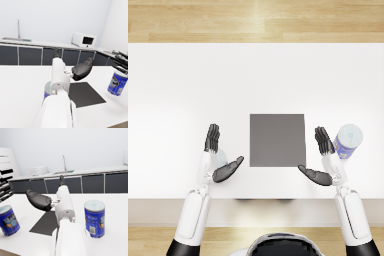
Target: Pick up the blue can on the left and place it in the middle, then pick up the blue can on the right and place it on top of the can in the middle
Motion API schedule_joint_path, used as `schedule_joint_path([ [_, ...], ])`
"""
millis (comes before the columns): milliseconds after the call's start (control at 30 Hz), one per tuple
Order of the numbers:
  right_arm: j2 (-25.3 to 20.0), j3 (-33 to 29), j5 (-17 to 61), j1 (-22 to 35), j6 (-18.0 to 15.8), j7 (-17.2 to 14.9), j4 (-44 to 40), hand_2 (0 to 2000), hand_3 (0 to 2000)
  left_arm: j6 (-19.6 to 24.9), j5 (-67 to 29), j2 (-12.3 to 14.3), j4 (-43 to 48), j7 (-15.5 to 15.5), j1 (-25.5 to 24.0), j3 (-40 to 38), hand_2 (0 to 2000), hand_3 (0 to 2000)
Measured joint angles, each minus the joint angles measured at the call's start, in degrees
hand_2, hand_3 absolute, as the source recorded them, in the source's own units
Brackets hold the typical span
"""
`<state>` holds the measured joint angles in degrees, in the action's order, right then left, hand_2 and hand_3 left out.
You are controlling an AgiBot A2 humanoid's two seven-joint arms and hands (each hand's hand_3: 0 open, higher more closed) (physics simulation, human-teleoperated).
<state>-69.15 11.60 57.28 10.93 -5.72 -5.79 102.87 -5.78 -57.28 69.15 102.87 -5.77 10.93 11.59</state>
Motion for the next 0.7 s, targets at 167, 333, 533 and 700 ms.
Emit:
schedule_joint_path([
  [167, 0.0, 0.0, 0.0, 0.0, 0.0, 0.0, 0.0, 0, 0, 0.0, 0.0, 0.0, 0.0, 0.0, 0.0, 0.0, 0, 0],
  [333, 0.0, 0.0, 0.0, 0.0, 0.0, 0.0, 0.0, 0, 0, 0.0, 0.0, 0.0, 0.0, 0.0, 0.0, 0.0, 0, 0],
  [533, 0.0, 0.0, 0.0, 0.0, 0.0, 0.0, 0.0, 0, 0, 0.0, 0.0, 0.0, 0.0, 0.0, 0.0, 0.0, 0, 0],
  [700, -0.11, 0.51, 0.0, -0.1, 1.62, 1.64, -0.32, 0, 0, 1.63, 0.0, 0.11, -0.32, 1.63, -0.1, 0.51, 0, 0],
])
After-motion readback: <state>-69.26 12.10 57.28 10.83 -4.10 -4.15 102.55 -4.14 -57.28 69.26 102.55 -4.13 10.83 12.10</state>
